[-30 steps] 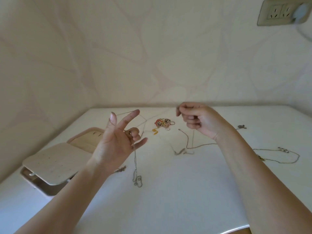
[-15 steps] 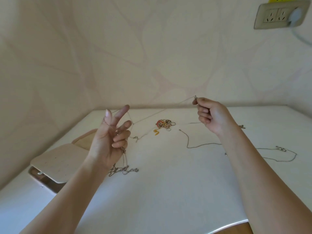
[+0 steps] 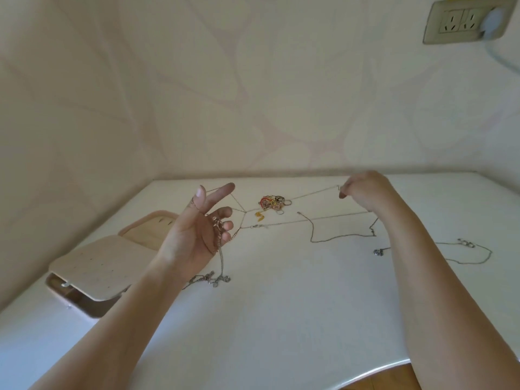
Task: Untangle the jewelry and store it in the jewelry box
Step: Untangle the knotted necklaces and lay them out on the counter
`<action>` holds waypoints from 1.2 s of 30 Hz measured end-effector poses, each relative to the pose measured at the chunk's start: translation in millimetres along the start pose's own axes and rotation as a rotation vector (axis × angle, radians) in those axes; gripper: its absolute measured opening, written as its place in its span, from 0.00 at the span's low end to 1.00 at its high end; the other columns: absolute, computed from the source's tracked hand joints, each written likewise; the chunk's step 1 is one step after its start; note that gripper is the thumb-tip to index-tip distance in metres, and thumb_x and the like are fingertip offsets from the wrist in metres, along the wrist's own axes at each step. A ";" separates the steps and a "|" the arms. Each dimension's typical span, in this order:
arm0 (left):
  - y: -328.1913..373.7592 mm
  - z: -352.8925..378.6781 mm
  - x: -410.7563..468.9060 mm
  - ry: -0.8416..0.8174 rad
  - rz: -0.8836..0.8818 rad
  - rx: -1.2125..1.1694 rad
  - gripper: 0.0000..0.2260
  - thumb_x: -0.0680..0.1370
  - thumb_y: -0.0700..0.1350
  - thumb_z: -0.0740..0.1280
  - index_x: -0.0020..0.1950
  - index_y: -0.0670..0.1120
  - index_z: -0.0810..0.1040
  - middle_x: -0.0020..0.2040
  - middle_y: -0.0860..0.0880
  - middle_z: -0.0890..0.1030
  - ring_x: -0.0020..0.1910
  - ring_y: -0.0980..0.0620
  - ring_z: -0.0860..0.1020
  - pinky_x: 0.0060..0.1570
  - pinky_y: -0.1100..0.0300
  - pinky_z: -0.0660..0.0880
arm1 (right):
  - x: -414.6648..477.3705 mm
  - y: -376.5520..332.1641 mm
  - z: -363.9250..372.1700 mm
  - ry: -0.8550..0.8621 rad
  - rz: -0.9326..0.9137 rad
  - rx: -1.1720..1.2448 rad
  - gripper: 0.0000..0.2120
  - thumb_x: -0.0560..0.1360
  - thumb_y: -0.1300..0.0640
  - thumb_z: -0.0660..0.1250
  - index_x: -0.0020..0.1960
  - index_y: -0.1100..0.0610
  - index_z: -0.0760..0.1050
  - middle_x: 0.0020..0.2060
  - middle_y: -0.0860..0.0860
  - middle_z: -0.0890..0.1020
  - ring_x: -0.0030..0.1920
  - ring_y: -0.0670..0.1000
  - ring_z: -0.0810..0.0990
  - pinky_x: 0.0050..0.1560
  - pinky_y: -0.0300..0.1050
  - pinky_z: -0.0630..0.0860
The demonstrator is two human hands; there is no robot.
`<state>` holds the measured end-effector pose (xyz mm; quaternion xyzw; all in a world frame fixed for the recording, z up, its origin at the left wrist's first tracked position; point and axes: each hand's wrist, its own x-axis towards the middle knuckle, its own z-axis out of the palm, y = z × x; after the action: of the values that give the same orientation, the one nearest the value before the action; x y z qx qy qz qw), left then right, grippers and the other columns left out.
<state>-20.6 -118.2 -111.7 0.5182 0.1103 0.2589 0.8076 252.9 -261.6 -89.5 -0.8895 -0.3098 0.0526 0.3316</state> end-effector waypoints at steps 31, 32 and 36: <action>-19.2 20.2 4.5 -0.035 -0.278 -0.096 0.37 0.60 0.65 0.68 0.63 0.44 0.77 0.55 0.45 0.78 0.52 0.45 0.78 0.48 0.51 0.77 | -137.1 -71.2 91.2 -0.223 -0.365 0.234 0.10 0.63 0.57 0.78 0.38 0.55 0.77 0.34 0.45 0.80 0.35 0.43 0.77 0.38 0.36 0.73; -18.0 20.4 3.9 -0.038 -0.269 -0.103 0.37 0.60 0.65 0.68 0.63 0.44 0.77 0.54 0.45 0.78 0.54 0.44 0.78 0.48 0.51 0.77 | -139.2 -71.6 92.4 -0.197 -0.370 0.248 0.09 0.63 0.58 0.78 0.38 0.54 0.77 0.34 0.45 0.80 0.35 0.44 0.78 0.38 0.37 0.73; -13.0 20.8 1.9 -0.051 -0.228 -0.137 0.34 0.68 0.64 0.63 0.65 0.41 0.74 0.52 0.45 0.80 0.57 0.43 0.78 0.54 0.50 0.75 | -145.1 -72.4 93.8 -0.154 -0.361 0.352 0.09 0.68 0.62 0.73 0.36 0.53 0.74 0.33 0.46 0.80 0.35 0.45 0.77 0.38 0.35 0.71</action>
<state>-5.8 -137.7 -114.1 0.4524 0.1301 0.1589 0.8678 71.0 -251.9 -133.4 -0.7417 -0.4740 0.1134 0.4608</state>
